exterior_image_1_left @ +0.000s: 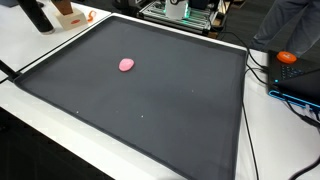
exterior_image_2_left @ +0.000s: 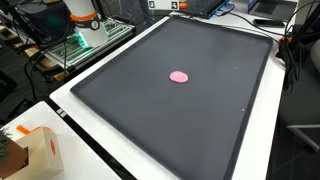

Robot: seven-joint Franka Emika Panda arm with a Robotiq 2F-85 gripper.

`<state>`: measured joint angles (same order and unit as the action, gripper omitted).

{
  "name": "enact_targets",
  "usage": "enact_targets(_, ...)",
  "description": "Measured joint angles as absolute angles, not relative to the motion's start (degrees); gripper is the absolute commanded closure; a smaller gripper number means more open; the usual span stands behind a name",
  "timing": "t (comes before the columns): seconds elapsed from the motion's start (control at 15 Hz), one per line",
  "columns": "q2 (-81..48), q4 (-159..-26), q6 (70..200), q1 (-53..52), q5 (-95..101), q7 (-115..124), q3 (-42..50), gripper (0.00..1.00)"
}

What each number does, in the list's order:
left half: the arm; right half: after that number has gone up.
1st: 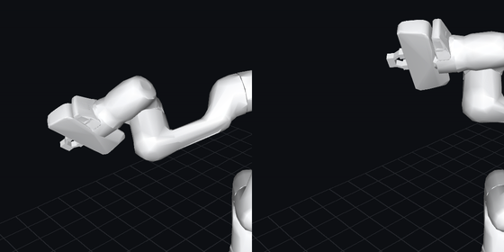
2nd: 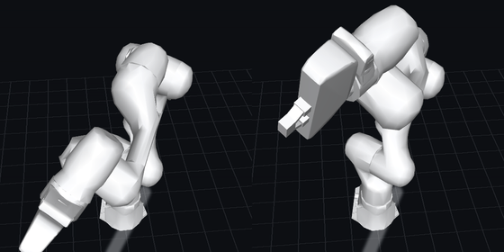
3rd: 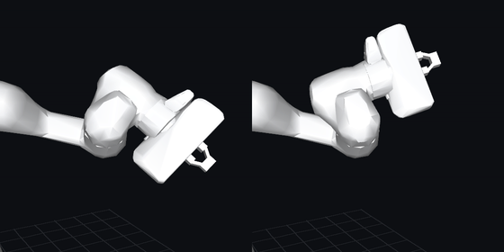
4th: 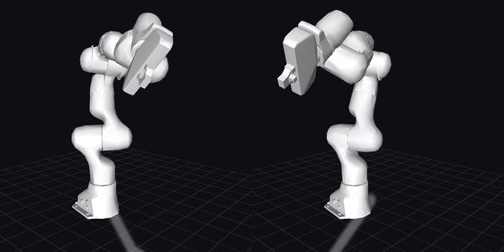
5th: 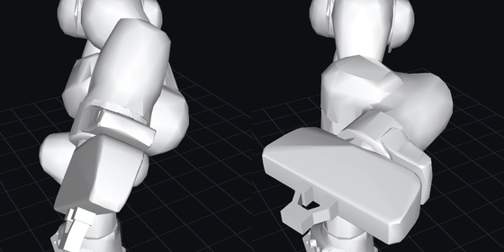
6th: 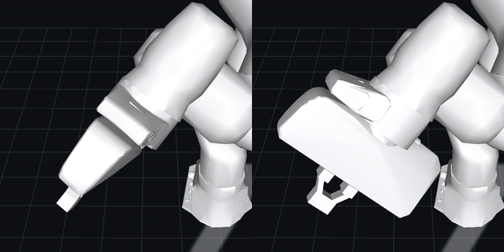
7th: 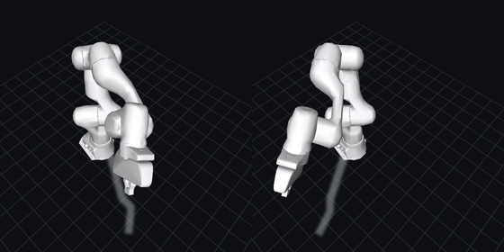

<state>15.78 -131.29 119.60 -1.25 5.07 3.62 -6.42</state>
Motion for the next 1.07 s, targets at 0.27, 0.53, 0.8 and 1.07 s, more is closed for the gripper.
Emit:
enact_targets(0.27, 3.5, -121.0, 118.7, -1.7, 13.3, 11.4, -9.1, 0.99)
enact_targets(0.53, -7.8, -112.0, 113.9, -4.0, 19.7, 15.9, -9.0, 0.99)
enact_targets(0.8, -16.6, -104.4, 107.8, -7.1, 21.2, 16.2, -8.1, 0.99)
enact_targets(1.07, -23.4, -98.4, 103.1, -10.2, 21.5, 15.9, -7.2, 0.99)
